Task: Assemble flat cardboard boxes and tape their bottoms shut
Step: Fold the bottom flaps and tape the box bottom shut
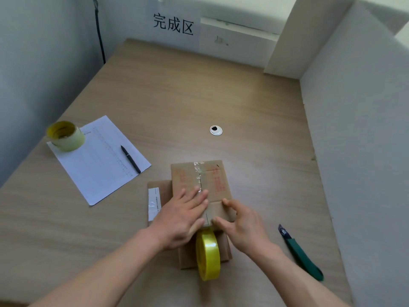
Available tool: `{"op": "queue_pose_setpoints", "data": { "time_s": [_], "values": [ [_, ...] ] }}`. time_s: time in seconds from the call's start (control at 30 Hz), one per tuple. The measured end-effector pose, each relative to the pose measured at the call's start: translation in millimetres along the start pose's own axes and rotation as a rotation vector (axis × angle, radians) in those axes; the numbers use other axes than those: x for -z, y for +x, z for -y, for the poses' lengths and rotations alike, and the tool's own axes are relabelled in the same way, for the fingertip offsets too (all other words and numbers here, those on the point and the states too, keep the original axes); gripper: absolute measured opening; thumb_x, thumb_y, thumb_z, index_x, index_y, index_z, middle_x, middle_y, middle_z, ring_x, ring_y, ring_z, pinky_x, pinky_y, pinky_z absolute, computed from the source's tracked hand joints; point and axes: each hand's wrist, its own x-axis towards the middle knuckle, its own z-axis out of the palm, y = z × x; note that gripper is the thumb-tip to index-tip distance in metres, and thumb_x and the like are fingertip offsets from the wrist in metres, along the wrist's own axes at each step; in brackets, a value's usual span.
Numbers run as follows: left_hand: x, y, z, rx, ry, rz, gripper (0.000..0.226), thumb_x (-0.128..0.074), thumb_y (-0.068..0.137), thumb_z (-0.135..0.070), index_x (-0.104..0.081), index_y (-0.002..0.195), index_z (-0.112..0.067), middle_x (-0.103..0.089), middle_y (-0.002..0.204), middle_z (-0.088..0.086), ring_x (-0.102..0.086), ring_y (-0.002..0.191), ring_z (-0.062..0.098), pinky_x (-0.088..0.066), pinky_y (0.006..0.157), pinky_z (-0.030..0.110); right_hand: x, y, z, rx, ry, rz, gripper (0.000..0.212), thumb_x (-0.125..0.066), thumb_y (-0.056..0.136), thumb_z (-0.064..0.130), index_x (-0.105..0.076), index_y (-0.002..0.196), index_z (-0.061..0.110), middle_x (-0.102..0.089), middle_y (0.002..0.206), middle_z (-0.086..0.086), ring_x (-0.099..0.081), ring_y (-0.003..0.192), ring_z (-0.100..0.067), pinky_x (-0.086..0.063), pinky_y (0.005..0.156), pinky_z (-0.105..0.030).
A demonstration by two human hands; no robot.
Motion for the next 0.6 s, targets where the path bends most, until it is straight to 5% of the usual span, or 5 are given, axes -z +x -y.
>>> {"op": "queue_pose_setpoints", "data": {
  "time_s": [0.13,0.2,0.27,0.4,0.6],
  "values": [
    [-8.0,-17.8,-37.7,0.182,-0.223,-0.224,0.03,-0.059,0.092,-0.018,-0.069,0.119,-0.01,-0.056,0.139,0.007,-0.044,0.135,0.032,-0.029,0.114,0.05,1.9,5.8,6.3,-0.01,0.004,0.003,0.046,-0.069,0.073,0.065,-0.048,0.105,0.041,-0.066,0.099,0.012,-0.065,0.091,-0.017,-0.045,0.07,-0.029],
    [-18.6,-32.7,-56.9,0.257,-0.287,-0.44,0.011,-0.064,0.088,-0.017,-0.073,0.092,-0.012,-0.068,0.113,0.005,-0.061,0.113,0.027,-0.049,0.098,0.041,2.3,7.7,6.9,-0.002,0.0,0.03,0.045,-0.068,0.073,0.066,-0.04,0.1,0.043,-0.06,0.094,0.015,-0.064,0.091,-0.018,-0.046,0.071,-0.031],
    [-28.4,-47.3,-77.9,0.415,-0.361,-0.525,0.011,-0.067,0.084,-0.028,-0.064,0.083,-0.017,-0.058,0.093,-0.007,-0.055,0.088,0.012,-0.047,0.078,0.023,2.4,9.0,6.7,0.015,-0.01,0.035,0.045,-0.067,0.075,0.066,-0.037,0.099,0.043,-0.059,0.097,0.013,-0.063,0.092,-0.019,-0.046,0.071,-0.032],
    [-46.1,-56.7,-109.8,0.954,-0.766,-0.374,0.037,-0.072,0.081,-0.038,-0.055,0.112,-0.029,-0.06,0.087,-0.013,-0.059,0.074,0.005,-0.049,0.067,0.017,2.0,10.1,6.8,0.061,-0.024,0.039,0.044,-0.065,0.079,0.063,-0.036,0.102,0.039,-0.065,0.108,0.007,-0.064,0.094,-0.023,-0.048,0.073,-0.034],
    [-49.8,-28.7,-121.8,1.161,-1.021,-0.34,0.055,-0.054,0.082,-0.022,-0.043,0.135,-0.029,-0.061,0.068,-0.013,-0.058,0.075,0.011,-0.048,0.071,0.027,3.4,11.3,6.4,0.079,-0.005,0.053,0.046,-0.065,0.078,0.062,-0.036,0.104,0.037,-0.064,0.108,0.007,-0.063,0.093,-0.023,-0.049,0.074,-0.036]
  ]
}}
